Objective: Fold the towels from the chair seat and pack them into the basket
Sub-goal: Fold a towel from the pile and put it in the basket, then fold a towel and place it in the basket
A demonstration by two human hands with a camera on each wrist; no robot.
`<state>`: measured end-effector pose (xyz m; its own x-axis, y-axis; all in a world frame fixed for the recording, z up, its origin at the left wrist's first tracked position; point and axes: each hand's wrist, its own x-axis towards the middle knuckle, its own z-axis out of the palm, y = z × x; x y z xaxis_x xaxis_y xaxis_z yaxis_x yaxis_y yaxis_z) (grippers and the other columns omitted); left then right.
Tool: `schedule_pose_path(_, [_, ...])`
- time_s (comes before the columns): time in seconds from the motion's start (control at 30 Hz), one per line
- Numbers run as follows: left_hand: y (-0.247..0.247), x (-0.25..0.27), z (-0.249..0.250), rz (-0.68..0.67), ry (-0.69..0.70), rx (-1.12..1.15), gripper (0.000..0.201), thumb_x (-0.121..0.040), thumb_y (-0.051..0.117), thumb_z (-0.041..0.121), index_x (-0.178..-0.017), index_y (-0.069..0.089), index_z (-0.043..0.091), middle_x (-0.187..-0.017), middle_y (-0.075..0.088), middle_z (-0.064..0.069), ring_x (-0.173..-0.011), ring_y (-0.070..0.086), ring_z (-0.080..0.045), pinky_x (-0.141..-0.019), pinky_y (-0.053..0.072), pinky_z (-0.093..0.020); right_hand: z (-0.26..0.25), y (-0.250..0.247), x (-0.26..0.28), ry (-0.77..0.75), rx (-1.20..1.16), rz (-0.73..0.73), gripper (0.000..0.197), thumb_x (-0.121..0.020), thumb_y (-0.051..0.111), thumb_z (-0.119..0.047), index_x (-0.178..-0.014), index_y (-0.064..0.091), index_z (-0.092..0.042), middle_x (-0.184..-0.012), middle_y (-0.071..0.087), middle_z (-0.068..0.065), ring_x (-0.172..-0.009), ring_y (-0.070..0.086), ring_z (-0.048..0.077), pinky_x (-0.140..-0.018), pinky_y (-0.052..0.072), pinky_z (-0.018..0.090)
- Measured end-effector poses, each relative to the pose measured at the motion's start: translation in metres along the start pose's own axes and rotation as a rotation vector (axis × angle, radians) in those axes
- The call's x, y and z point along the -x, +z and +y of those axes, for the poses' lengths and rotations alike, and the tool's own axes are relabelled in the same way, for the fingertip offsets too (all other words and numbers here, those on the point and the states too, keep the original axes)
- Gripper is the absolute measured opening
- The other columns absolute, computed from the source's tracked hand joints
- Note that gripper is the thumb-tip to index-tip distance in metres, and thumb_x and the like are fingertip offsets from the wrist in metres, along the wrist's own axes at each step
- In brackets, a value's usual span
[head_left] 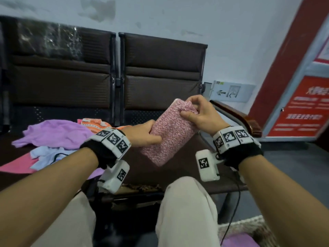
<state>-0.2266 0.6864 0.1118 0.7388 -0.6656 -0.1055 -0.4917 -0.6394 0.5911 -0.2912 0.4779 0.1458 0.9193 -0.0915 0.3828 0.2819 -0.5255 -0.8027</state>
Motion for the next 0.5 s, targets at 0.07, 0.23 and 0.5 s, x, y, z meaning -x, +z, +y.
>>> schedule_pose_path(0.07, [0.006, -0.003, 0.017, 0.019, 0.037, -0.009, 0.034, -0.084, 0.053, 0.037, -0.112, 0.05, 0.017, -0.11, 0.06, -0.005, -0.103, 0.059, -0.024, -0.092, 0.046, -0.041, 0.009, -0.02, 0.015, 0.02, -0.04, 0.043, 0.032, -0.083, 0.07, -0.011, -0.107, 0.049, -0.014, -0.09, 0.064, 0.001, -0.075, 0.062, 0.001, -0.068, 0.049, 0.017])
schedule_pose_path(0.23, [0.045, -0.029, 0.081, -0.056, 0.158, -0.143, 0.018, -0.089, 0.052, 0.021, -0.103, 0.053, 0.01, -0.102, 0.062, -0.013, -0.093, 0.061, -0.03, -0.082, 0.051, -0.042, 0.057, -0.079, 0.073, 0.145, -0.064, 0.209, 0.035, -0.083, 0.071, -0.018, -0.113, 0.054, -0.012, -0.101, 0.066, 0.008, -0.088, 0.065, 0.012, -0.078, 0.054, 0.026])
schedule_pose_path(0.5, [0.202, -0.081, 0.144, -0.443, 0.342, -0.193, 0.029, -0.092, 0.056, 0.014, -0.117, 0.05, 0.002, -0.111, 0.058, -0.011, -0.1, 0.055, -0.021, -0.082, 0.042, -0.023, 0.169, -0.145, 0.223, 0.509, 0.003, 0.38, 0.023, -0.088, 0.066, -0.016, -0.107, 0.057, -0.008, -0.091, 0.063, 0.004, -0.084, 0.06, 0.016, -0.074, 0.05, 0.025])
